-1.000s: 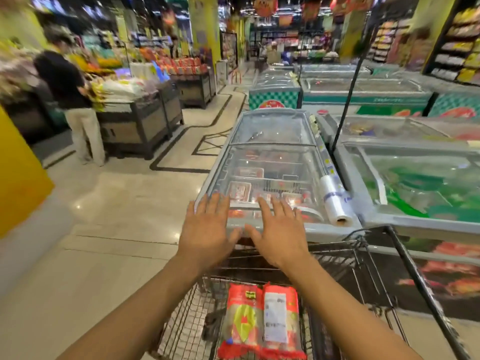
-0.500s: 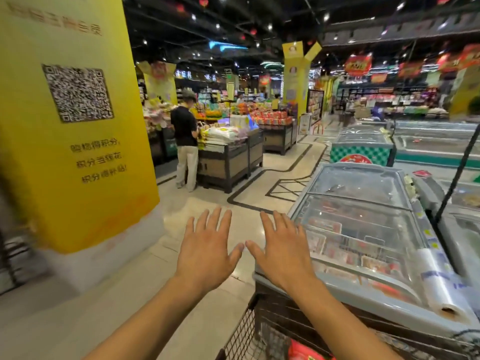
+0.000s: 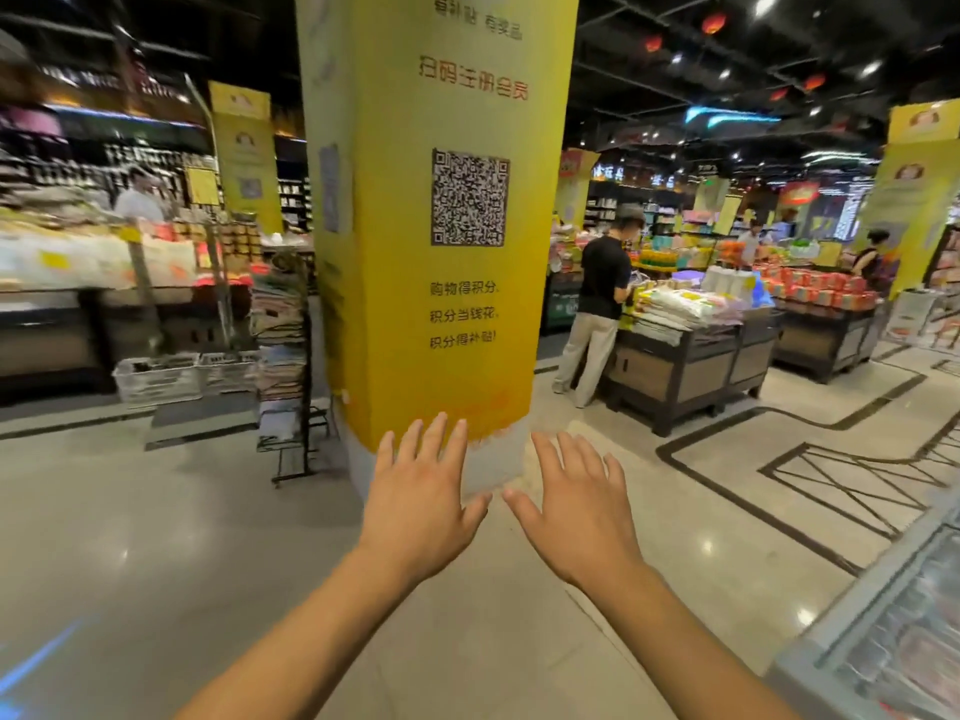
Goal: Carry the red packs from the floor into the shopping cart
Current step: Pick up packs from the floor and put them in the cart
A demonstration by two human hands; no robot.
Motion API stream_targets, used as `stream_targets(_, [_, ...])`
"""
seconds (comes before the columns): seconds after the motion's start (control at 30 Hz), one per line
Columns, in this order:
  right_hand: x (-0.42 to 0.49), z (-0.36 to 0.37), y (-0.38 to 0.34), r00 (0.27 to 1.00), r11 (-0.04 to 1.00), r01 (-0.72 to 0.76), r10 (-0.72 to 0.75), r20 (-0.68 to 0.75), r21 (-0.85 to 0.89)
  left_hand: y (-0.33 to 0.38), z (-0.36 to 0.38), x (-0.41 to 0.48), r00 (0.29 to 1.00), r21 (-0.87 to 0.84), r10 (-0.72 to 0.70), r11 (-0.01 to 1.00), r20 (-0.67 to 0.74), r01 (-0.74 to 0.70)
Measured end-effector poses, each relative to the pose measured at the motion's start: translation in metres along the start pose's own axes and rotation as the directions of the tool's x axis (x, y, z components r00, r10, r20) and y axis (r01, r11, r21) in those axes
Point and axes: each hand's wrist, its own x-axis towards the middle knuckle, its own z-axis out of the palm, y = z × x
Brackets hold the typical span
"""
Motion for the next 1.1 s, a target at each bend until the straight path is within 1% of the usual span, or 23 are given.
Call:
stream_targets(0.13, [0.053, 0.020, -0.069, 0.994, 0.993, 0.108, -0.108, -0.007, 0.039, -0.082, 0.001, 0.009, 0.992, 0.039, -0.122, 0.992, -0.016, 0.123])
stream_targets(0.3, [0.096, 0.041, -0.159, 0.968, 0.965, 0.250, -0.252, 0.007, 0.083, -0.166, 0.000, -0.005, 0.955, 0.053, -0.294, 0.954, -0.032, 0.295])
stream_targets(0.43, [0.116, 0.058, -0.231, 0.919, 0.911, 0.388, -0.394, 0.019, 0.138, -0.225, -0.003, -0.028, 0.900, 0.115, -0.434, 0.893, -0.041, 0.436])
stream_targets(0.57, [0.133, 0.077, -0.295, 0.850, 0.840, 0.514, -0.526, 0.026, 0.171, -0.274, -0.004, -0.053, 0.811, 0.130, -0.580, 0.801, -0.072, 0.584])
stream_targets(0.67, [0.147, 0.093, -0.340, 0.785, 0.769, 0.606, -0.620, 0.004, 0.202, -0.308, -0.005, -0.067, 0.749, 0.160, -0.656, 0.733, -0.088, 0.661])
stream_targets(0.8, [0.166, 0.114, -0.400, 0.683, 0.651, 0.702, -0.731, -0.013, 0.287, -0.347, -0.008, -0.075, 0.648, 0.211, -0.755, 0.620, -0.100, 0.755])
stream_targets(0.9, [0.186, 0.127, -0.444, 0.594, 0.553, 0.759, -0.804, -0.019, 0.343, -0.374, -0.008, -0.076, 0.557, 0.228, -0.825, 0.526, -0.098, 0.820])
stream_targets(1.0, [0.207, 0.132, -0.486, 0.505, 0.455, 0.808, -0.862, -0.041, 0.375, -0.406, -0.006, -0.076, 0.477, 0.261, -0.866, 0.431, -0.148, 0.864])
stream_targets(1.1, [0.221, 0.139, -0.523, 0.404, 0.344, 0.842, -0.912, -0.064, 0.416, -0.431, -0.003, -0.076, 0.382, 0.283, -0.907, 0.325, -0.178, 0.902])
